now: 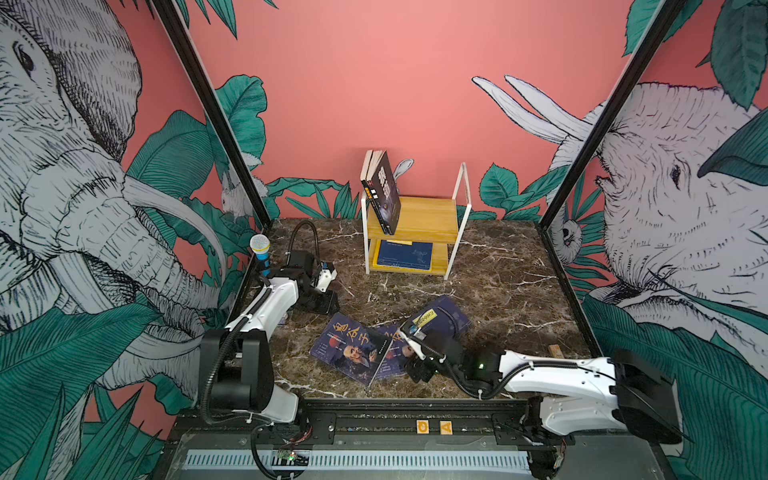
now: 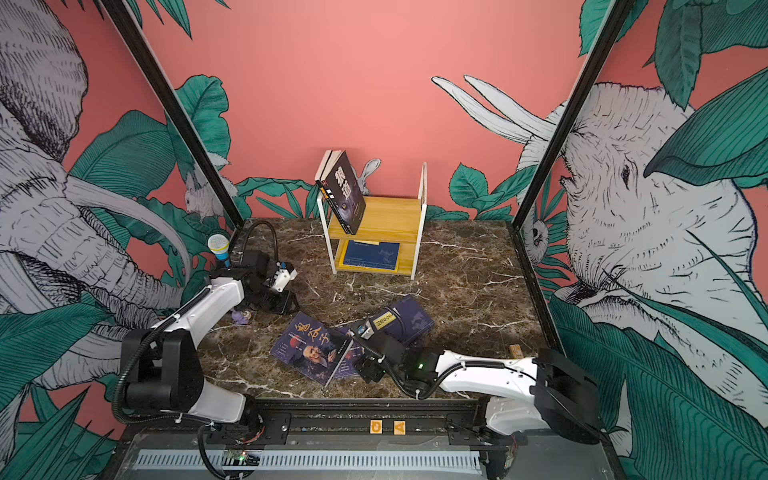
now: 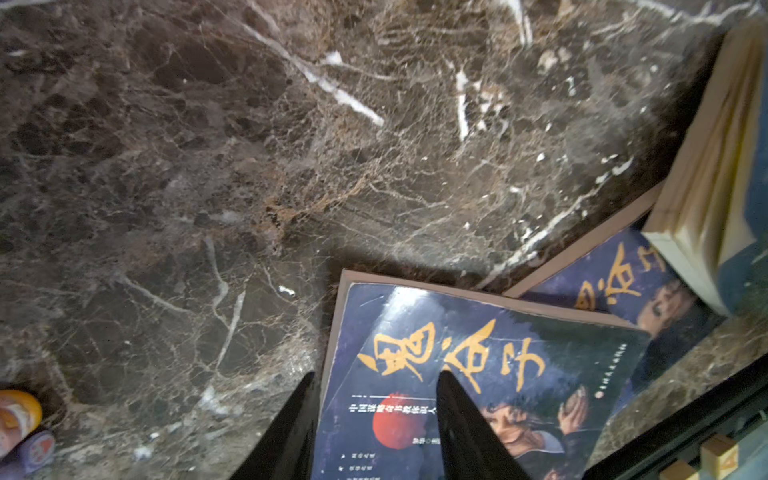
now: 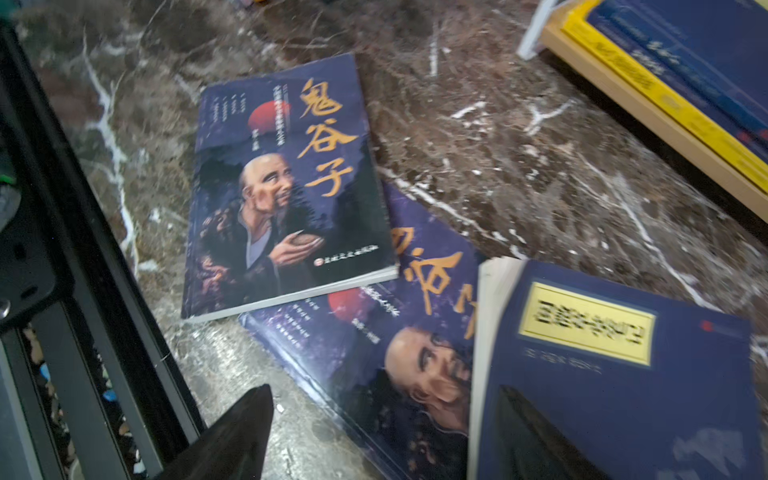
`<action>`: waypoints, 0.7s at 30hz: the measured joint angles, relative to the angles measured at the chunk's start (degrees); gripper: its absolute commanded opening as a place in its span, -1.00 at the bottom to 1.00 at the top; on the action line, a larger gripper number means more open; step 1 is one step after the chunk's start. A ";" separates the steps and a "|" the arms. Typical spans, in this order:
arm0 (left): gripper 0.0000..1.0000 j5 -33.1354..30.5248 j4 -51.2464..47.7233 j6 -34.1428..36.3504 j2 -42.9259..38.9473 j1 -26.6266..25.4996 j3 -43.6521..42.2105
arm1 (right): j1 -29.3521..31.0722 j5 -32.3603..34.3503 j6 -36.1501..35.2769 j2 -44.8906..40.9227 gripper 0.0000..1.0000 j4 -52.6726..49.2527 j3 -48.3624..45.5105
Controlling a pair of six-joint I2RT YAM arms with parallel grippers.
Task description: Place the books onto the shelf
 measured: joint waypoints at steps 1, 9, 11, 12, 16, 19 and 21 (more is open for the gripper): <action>-0.14 -0.76 -0.33 0.48 0.70 0.00 0.00 | 1.09 -0.17 -1.05 1.73 0.49 0.57 0.61; -0.21 -2.40 -1.14 3.32 5.57 0.00 0.00 | 2.40 -3.30 -3.37 9.16 0.03 5.03 2.64; -0.20 -1.53 -1.75 3.54 6.69 0.00 0.50 | 2.40 -3.41 -3.15 10.75 -0.03 5.68 2.75; -0.20 -0.90 -1.99 3.65 7.61 0.00 1.03 | 2.40 -3.32 -3.04 11.85 -0.06 5.73 3.10; -0.20 -0.22 -2.51 4.28 11.10 0.00 2.75 | 2.38 -1.66 -2.69 16.13 -0.21 7.10 4.35; -0.20 -0.31 -2.84 4.72 12.79 0.00 3.41 | 1.95 0.00 -2.36 19.02 -0.30 9.16 4.46; -0.20 -0.31 -2.93 4.90 13.29 0.00 3.45 | 1.53 0.61 -1.95 20.37 -0.32 10.43 4.90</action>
